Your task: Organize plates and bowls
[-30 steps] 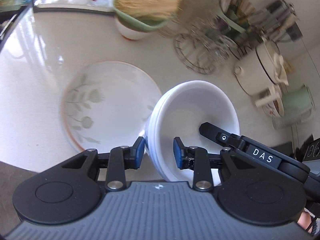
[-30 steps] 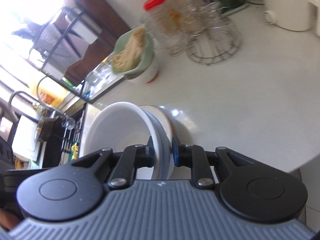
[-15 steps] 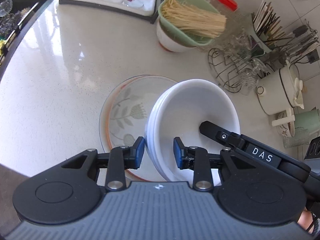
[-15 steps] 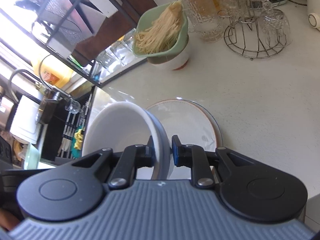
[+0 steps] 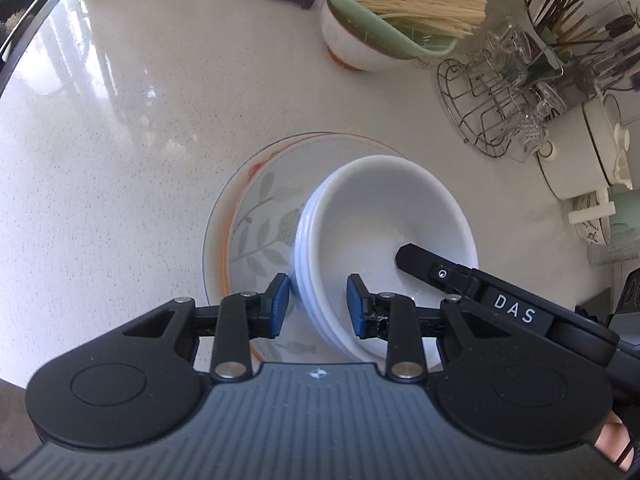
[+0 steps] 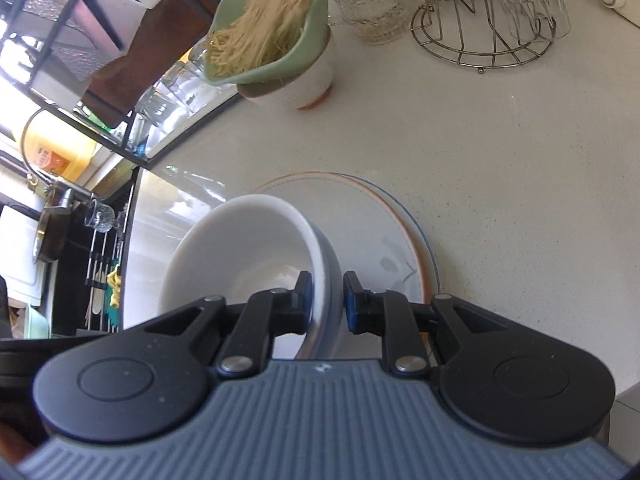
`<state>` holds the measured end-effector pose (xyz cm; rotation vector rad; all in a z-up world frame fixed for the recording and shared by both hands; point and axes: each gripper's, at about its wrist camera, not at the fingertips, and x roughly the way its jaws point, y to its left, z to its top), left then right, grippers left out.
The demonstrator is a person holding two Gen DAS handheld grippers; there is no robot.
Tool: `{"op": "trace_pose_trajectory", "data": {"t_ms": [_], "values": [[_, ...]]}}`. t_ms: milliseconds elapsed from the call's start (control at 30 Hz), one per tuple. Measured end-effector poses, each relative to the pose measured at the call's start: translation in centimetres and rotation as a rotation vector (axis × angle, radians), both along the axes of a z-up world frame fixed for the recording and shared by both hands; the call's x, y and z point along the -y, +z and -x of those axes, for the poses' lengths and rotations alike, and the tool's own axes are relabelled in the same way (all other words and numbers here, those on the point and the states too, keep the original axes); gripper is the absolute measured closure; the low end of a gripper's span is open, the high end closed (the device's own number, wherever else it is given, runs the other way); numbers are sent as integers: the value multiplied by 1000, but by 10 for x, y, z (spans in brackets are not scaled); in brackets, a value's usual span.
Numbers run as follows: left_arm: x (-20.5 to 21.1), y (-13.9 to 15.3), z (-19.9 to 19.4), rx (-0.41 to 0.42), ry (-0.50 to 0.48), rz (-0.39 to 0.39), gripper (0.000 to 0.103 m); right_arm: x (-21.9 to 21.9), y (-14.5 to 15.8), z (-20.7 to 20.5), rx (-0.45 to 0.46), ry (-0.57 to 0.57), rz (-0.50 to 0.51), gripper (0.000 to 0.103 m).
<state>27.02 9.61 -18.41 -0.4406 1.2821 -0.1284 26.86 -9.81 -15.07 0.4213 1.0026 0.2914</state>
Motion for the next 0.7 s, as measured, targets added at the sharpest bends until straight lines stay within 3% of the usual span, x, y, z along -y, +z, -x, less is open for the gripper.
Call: {"op": "trace_pose_trajectory", "data": {"t_ms": [100,200,300,400,700], "values": [[2,2,-1,8,-8,1,67,1,-2,-1,-2,-19,9,81],[2,8,0,16,-4,-19,51,4,-1,1,4,-32,6,78],[2,18,4,50,-8,-41,46,7,3,4,23,-21,-8,75],[4,28,9,70,-9,-57,45,10,10,8,50,-27,-9,63],[15,73,29,179,-17,-128,45,27,42,23,163,-13,-25,63]]}}
